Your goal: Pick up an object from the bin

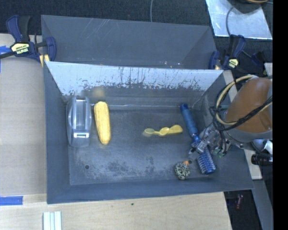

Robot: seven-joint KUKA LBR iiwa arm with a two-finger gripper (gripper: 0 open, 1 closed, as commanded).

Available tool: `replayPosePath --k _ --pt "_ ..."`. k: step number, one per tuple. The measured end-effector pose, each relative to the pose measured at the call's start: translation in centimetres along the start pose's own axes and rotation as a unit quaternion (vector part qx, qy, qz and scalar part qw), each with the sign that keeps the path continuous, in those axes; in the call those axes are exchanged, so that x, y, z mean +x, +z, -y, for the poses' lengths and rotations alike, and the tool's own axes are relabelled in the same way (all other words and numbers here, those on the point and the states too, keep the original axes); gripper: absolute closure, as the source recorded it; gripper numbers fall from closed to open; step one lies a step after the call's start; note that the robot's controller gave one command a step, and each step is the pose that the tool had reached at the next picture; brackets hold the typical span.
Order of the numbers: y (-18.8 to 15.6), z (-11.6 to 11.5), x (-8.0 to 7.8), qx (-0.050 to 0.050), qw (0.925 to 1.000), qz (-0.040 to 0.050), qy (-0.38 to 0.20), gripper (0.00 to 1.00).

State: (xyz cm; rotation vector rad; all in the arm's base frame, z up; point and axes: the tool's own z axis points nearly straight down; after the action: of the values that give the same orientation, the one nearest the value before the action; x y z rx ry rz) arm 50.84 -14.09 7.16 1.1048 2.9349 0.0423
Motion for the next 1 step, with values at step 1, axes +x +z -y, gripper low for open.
replayPosePath --k 1 --pt "0.01 0.01 0.00 0.000 1.0000 -0.0001 0.000 1.00"
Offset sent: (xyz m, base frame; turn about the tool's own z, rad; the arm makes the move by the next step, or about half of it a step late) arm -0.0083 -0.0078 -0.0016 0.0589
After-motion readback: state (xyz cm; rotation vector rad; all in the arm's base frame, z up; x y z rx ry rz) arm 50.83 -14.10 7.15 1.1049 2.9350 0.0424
